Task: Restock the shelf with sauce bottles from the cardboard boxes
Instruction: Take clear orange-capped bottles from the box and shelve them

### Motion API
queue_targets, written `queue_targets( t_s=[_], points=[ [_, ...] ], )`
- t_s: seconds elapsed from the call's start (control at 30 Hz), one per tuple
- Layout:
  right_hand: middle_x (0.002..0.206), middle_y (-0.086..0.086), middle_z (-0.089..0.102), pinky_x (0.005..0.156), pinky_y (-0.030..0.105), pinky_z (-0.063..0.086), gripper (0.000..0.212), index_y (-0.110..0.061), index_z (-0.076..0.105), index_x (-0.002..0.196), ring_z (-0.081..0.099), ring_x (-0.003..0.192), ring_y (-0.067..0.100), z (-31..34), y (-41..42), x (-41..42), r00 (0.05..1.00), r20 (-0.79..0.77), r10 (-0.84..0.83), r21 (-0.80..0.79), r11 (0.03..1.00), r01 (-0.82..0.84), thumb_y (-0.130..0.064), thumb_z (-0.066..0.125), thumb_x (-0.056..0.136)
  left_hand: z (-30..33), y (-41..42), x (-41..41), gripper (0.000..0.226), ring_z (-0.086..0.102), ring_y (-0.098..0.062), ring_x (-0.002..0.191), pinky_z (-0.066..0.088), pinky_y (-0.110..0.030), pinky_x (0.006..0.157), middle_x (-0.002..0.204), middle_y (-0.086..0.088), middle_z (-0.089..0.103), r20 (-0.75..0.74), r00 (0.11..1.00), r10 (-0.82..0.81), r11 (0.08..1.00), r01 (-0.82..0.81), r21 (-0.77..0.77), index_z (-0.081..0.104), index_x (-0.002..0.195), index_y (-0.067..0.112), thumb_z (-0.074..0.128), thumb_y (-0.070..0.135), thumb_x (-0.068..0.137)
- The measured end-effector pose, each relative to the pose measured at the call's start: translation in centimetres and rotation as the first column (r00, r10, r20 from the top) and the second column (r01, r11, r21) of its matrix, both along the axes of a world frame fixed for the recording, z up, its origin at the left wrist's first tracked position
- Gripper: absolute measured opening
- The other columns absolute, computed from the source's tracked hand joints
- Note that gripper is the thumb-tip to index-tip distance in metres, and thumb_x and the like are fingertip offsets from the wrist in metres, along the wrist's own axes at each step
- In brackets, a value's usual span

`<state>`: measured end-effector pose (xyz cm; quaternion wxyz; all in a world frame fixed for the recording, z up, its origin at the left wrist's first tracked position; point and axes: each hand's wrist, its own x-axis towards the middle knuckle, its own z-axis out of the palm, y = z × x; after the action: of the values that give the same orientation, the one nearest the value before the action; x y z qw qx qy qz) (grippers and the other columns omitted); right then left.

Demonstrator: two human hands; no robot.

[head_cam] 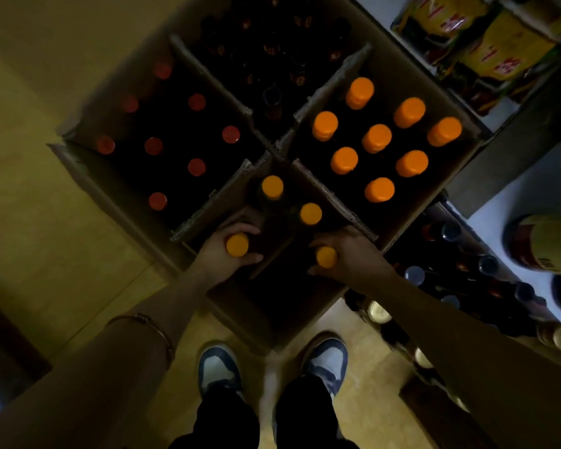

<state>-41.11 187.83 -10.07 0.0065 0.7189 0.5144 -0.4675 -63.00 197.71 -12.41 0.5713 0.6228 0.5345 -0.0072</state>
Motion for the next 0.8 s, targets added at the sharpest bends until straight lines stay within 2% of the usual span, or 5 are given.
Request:
queue_targets(
  t_s=[0.17,0.27,0.47,0.67,0.8],
  points=[
    [0.15,-0.01,0.035,0.101,0.04,0.041,0.051,-0.038,0.05,0.136,0.027,0.138,0.019,-0.9,0.7,-0.3,0.961,0.134,0.242,-0.007,0.97,-0.243,-0.052,0.062,0.088,-1.3,-0.9,0.7,0.032,0.038,0.033,0.087,0.028,0.009,0.067,0.101,0.028,0.045,0.053,0.999,-0.009,0.999,0.011,-0.03,0.062,0.105,0.014,0.077,0.01,0.077],
    [0.149,-0.007,0.041,0.101,0.041,0.043,0.044,-0.034,0.055,0.132,0.041,0.134,0.021,-1.0,0.6,-0.1,0.981,0.077,0.176,0.006,0.984,-0.177,-0.039,0.064,0.09,-1.6,-1.5,1.6,0.018,0.054,0.013,0.089,0.042,-0.006,0.074,0.094,0.015,0.056,0.075,0.997,0.03,1.0,-0.031,0.004,0.061,0.091,0.012,0.075,0.015,0.08],
    [0.127,0.003,0.063,0.094,0.042,0.048,0.039,-0.029,0.059,0.126,0.058,0.116,0.027,2.1,0.3,-0.6,1.0,0.008,0.017,0.025,1.0,-0.018,-0.029,0.067,0.089,3.5,-2.0,0.5,0.01,0.059,0.011,0.063,0.049,-0.013,0.056,0.076,0.013,0.063,0.043,0.97,0.238,0.956,-0.226,-0.188,0.06,0.09,0.012,0.069,0.016,0.086],
    [0.123,-0.001,0.065,0.088,0.041,0.051,0.033,-0.031,0.065,0.117,0.059,0.114,0.024,11.0,0.1,-1.0,0.999,0.0,-0.053,0.149,0.987,0.053,-0.043,0.067,0.086,10.8,-4.2,0.3,0.016,0.045,-0.003,0.122,0.038,-0.028,0.096,0.125,0.007,0.056,0.071,0.976,0.205,0.963,-0.187,-0.196,0.067,0.093,0.012,0.074,0.021,0.081],
    [0.1,-0.001,0.073,0.08,0.041,0.052,0.026,-0.026,0.072,0.1,0.066,0.095,0.02,19.1,-0.9,-1.1,0.984,-0.07,-0.163,0.241,0.954,0.176,-0.044,0.07,0.082,18.4,-4.5,1.4,0.024,0.051,-0.012,0.125,0.044,-0.03,0.097,0.136,0.002,0.055,0.137,0.977,0.161,0.985,-0.151,-0.086,0.069,0.099,0.012,0.073,0.029,0.081]
  ],
)
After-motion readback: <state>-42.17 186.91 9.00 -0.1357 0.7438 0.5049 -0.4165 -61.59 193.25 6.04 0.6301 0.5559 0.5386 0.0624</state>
